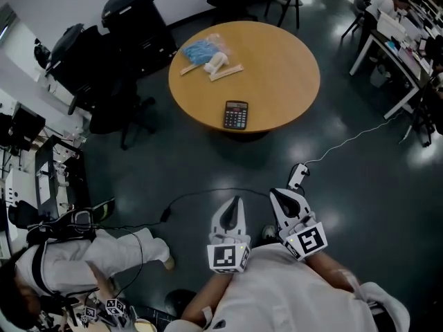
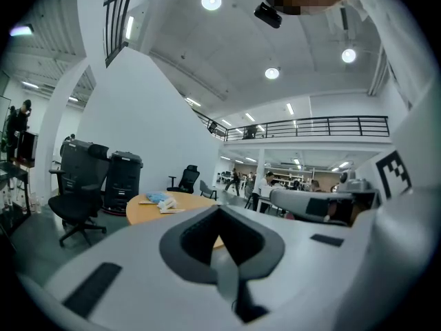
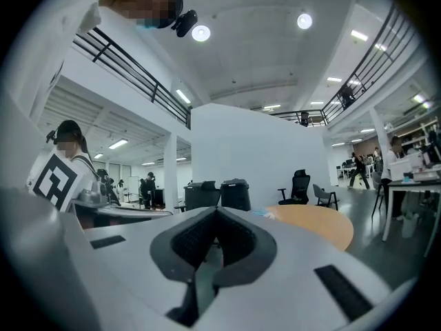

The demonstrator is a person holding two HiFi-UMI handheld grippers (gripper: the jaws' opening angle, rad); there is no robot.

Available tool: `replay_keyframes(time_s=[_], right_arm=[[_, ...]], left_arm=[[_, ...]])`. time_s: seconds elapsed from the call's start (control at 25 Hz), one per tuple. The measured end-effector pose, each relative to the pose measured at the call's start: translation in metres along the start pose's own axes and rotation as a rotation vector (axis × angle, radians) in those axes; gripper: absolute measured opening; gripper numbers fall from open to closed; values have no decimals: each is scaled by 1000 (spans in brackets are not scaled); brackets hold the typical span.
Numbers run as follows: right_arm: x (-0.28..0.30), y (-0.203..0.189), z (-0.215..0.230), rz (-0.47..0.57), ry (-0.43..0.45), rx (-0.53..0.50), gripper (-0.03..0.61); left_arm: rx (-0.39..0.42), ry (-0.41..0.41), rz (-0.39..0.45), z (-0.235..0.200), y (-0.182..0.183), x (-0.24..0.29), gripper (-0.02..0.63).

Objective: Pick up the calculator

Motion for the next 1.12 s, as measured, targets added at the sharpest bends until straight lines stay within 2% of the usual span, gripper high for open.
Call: replay_keyframes(time_s=[0.32,0.48,0.6,0.84,1.12], right_arm=[[-10,-10,20,-19,31,8,14],[2,-13,37,-13,47,-4,14],[16,-21,45,-24,40,25,14],[98,-40,62,-15,25,-13,14],[194,-35,99,-39,-21,-40,14]], left_arm=[[-21,56,10,4,-12,3,6],[-25,97,12,-9,-14,11,6],[-50,98,-6,-22,-17,24,6],[-43,-4,9,-76,-11,107,6],[20,-155,34,-140,37,200,6]])
Point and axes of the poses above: the fingertips, and each gripper's own axes: x forward along the fingers, z to its right, y out of its top, the point moved 5 cm from there along -x, backward along the fingers, and after that the axes turned 1 degree about y, right-handed, at the moved point
